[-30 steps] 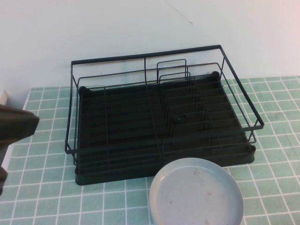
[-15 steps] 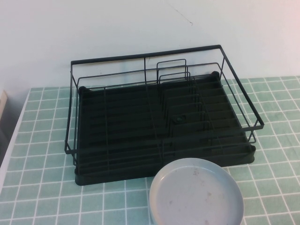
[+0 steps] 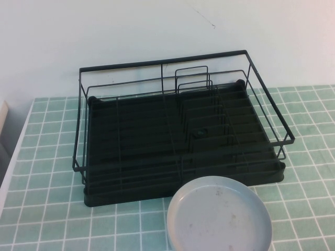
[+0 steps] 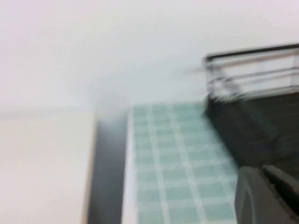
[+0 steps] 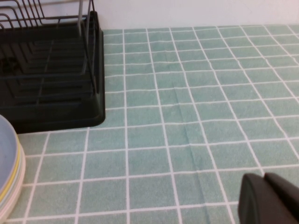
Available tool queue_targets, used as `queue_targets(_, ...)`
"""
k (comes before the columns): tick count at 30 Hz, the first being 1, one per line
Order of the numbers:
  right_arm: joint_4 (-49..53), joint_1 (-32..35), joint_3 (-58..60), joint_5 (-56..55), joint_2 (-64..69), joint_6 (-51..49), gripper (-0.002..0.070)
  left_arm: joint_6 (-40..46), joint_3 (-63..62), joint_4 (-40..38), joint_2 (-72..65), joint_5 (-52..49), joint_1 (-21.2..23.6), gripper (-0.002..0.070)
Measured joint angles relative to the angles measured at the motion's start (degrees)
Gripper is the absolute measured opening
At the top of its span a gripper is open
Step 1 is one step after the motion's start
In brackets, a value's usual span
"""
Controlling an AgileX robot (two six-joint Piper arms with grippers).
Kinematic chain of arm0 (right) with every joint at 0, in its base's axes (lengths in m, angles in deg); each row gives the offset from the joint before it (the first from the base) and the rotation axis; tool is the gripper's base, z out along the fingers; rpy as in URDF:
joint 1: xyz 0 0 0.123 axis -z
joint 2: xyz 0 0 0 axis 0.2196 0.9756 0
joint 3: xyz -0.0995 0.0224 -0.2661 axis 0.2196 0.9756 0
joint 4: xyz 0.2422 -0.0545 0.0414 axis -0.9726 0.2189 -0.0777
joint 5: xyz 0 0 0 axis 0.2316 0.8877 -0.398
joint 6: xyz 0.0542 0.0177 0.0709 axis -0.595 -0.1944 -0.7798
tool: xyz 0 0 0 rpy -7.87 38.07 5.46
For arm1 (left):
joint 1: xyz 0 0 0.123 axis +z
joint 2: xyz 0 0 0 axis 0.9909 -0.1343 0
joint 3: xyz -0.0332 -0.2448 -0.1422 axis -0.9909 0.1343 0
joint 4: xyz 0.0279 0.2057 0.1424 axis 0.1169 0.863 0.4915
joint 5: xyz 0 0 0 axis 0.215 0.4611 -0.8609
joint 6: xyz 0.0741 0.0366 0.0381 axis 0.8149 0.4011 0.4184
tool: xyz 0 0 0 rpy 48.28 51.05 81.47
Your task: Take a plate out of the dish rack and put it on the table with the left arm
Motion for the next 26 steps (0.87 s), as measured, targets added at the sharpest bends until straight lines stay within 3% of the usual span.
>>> queue_targets(3,0.0,0.0,0.0,0.0,0.0,0.0,-0.0001,-0.1,8.1,-2.8,6.1,0.6,4.8,-0.0002)
queue_targets(6,0.0,0.0,0.0,0.0,0.0,0.0,-0.0001,-0.2,13.6,-3.5,8.9,0.7,6.2,-0.0002)
queue_targets(26,0.0,0.0,0.0,0.0,0.0,0.0,-0.0001,-0.2,16.9,-6.7,9.6,-0.5,6.4,-0.0002)
